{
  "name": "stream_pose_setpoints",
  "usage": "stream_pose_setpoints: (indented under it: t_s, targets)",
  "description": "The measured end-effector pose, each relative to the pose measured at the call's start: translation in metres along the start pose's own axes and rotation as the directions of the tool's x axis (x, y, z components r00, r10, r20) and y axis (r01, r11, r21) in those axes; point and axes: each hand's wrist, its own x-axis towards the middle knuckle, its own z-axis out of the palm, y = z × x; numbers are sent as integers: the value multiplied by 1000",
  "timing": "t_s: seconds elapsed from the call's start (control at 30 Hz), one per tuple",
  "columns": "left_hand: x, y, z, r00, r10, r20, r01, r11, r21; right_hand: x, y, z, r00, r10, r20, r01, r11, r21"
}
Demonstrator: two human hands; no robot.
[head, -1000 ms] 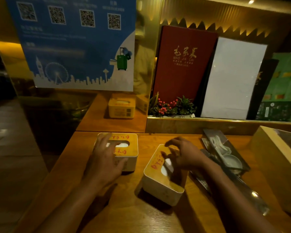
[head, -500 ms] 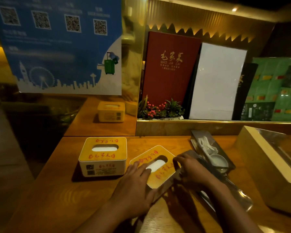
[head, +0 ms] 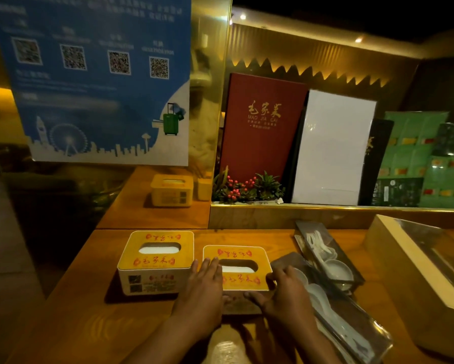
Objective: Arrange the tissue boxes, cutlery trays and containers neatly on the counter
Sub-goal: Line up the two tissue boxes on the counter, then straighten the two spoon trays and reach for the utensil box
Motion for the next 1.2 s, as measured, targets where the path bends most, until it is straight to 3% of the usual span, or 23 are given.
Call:
stream_pose_setpoints:
  t_s: [0.27,0.47,0.53,0.63,0.73,0.8,0.87,1.03,1.2]
  targets:
    - [1,0,5,999,-17,-45,18,1000,4,0,4,5,1000,-12,-3,12,1000,19]
    - [-4,11,4,998,-6,-62,2,998,-57,-7,26,-36,973,-118,196,97,989,112]
    - [-6,24,5,992,61,-107,-68,995,-67,-13,47,-60,978,-86,192,70,994,88]
    - [-4,52,11,971,189,-145,-209,968,-138,-20,84,-96,976,73,205,-88,994,65]
    - [-6,86,21,956,276,-102,-291,939,-183,-30,126,-123,877,209,433,-214,976,-38]
    - [-9,106,26,952,300,-68,-308,928,-210,-36,145,-133,793,217,569,-177,976,-126]
    - [-9,122,30,952,306,-33,-304,921,-244,-40,153,-136,767,163,621,-123,987,-107]
    - [4,151,51,970,243,-2,-228,909,-350,-40,160,-115,816,23,577,45,994,-103]
    - [24,172,63,988,146,45,-128,952,-277,-33,161,-74,898,-91,431,102,995,-2]
